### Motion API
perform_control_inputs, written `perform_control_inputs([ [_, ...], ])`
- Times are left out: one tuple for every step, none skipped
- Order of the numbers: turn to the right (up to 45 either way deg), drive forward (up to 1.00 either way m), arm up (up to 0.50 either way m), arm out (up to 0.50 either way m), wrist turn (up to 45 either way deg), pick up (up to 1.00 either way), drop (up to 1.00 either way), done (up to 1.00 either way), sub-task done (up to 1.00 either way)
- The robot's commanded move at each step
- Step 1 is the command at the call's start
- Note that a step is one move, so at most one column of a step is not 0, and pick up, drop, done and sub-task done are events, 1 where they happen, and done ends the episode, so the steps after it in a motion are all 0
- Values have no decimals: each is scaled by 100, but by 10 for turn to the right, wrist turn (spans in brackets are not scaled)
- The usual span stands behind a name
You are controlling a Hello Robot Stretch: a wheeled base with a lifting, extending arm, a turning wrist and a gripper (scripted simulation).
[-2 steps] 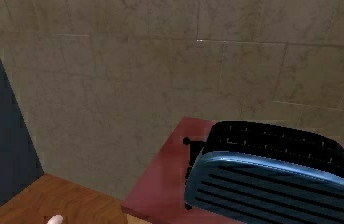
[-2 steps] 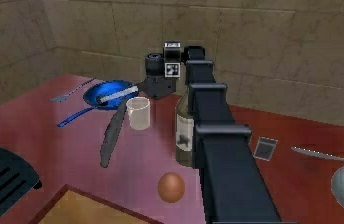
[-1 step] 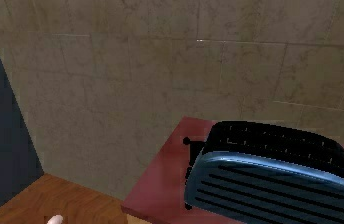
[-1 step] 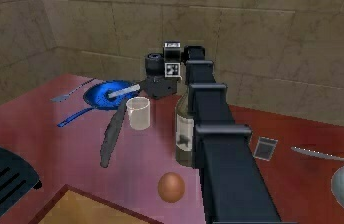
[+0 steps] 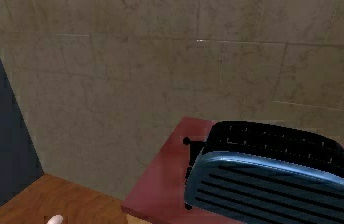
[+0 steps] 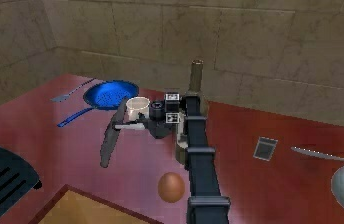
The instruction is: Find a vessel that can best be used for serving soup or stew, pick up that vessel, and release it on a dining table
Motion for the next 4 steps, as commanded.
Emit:
perform_control_inputs([
  [0,0,0,0,0,100,0,0,0],
  [0,0,10,0,0,0,0,0,0],
  [0,0,2,0,0,0,0,0,0],
  [0,0,0,0,-450,0,0,0,0],
])
